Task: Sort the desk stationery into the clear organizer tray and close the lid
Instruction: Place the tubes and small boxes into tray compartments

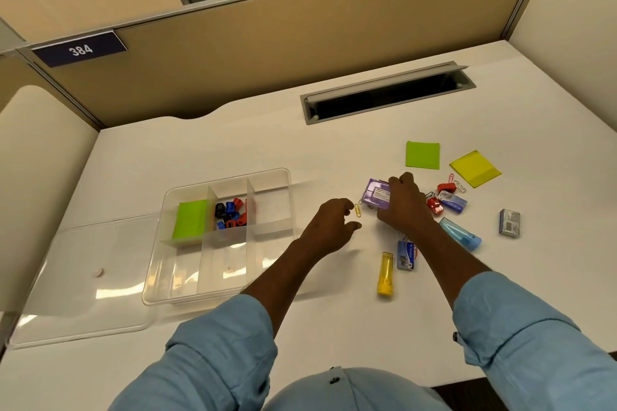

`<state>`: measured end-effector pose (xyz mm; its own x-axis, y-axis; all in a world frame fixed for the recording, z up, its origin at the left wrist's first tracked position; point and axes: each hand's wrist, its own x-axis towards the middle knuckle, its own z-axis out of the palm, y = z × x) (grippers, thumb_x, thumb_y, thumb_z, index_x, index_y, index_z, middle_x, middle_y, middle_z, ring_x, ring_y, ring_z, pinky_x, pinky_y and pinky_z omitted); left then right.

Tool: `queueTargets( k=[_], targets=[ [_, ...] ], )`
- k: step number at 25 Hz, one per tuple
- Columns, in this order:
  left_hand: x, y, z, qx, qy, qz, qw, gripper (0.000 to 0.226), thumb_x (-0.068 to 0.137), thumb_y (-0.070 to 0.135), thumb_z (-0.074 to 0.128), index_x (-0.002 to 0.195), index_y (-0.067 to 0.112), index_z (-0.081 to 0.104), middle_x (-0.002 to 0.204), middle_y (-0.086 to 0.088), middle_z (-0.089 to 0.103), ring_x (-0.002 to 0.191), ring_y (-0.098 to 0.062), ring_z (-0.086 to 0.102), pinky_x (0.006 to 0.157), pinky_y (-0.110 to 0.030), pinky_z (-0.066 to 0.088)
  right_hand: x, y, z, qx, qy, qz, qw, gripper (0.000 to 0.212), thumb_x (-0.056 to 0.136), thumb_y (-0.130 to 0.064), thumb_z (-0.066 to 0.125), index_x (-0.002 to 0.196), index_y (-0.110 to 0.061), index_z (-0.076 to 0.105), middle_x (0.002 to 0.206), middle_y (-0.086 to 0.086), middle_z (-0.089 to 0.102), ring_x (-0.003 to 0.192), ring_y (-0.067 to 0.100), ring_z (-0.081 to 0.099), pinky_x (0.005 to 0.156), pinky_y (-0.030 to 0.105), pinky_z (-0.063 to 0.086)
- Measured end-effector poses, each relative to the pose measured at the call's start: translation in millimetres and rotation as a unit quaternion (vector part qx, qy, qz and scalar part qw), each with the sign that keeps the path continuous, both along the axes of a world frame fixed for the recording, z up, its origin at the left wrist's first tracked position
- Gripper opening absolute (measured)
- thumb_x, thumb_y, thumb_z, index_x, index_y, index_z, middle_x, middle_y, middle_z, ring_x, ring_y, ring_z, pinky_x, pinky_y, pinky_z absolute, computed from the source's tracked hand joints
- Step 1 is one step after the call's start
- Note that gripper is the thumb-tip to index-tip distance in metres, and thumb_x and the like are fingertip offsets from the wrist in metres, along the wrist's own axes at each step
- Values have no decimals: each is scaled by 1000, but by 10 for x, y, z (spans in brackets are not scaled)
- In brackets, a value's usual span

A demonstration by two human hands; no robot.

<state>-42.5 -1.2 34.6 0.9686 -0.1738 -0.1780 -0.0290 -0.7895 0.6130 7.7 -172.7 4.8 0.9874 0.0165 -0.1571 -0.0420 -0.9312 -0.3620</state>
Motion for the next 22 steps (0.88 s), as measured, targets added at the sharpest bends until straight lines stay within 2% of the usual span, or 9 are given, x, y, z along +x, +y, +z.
queueTargets(
  k=[3,6,8,10,12,15,17,19,22],
  targets=[
    [38,-21,57,-23,1,52,998,39,88,25,63,119,4,56,115,-12,63,101,-26,59,85,-30,44,-36,73,70,68,-45,-15,997,72,70,-38,81,125,-8,44,121,14,46,109,24,54,83,35,52],
    [76,-38,147,-98,17,131,986,40,92,32,55,118,3,55,113,-14,64,98,-27,62,85,-32,47,-71,190,174,128,-72,-24,989,71,69,-39,81,123,-7,47,117,14,47,104,23,56,74,29,51],
    [89,-26,199,-193,52,182,963,41,93,35,53,116,1,54,110,-18,65,89,-27,65,84,-40,53,-113,285,242,151,-81,-20,985,72,70,-40,80,125,-8,46,117,14,47,106,22,56,71,25,49],
    [74,-5,258,-287,80,232,926,40,92,33,54,114,-1,54,107,-20,66,83,-26,66,79,-40,55,-173,390,308,162,-88,-10,983,72,71,-41,79,126,-8,45,117,13,47,105,21,55,68,22,47],
    [57,40,301,-331,77,274,900,34,90,25,59,111,-2,57,105,-20,67,85,-29,69,78,-40,58,-232,504,379,178,-97,-5,979,71,72,-45,77,123,-9,46,115,12,47,100,17,54,66,21,44],
    [7,197,385,-346,47,326,878,21,84,13,62,102,1,61,101,-18,69,85,-29,70,75,-40,60,-327,718,492,187,-87,7,979,71,74,-51,73,125,-10,45,116,11,48,100,16,54,68,22,45],
    [-44,354,455,-337,22,346,875,23,81,16,67,99,3,61,98,-16,69,81,-28,70,74,-40,60,-391,881,573,173,-67,30,982,69,76,-51,70,127,-11,46,118,11,51,103,21,57,72,24,48],
    [-107,532,531,-314,-11,346,884,24,80,20,69,96,5,61,97,-14,70,80,-26,69,73,-38,60,-442,1075,653,163,-58,62,983,57,81,-48,67,122,-11,50,113,11,57,100,24,60,74,28,51],
    [-212,804,649,-277,-68,353,891,23,74,19,72,90,5,64,86,-11,71,77,-23,68,71,-36,58,-550,1438,795,177,-80,106,975,28,89,-37,57,100,-11,55,90,5,62,79,22,61,56,21,40]
  ],
)
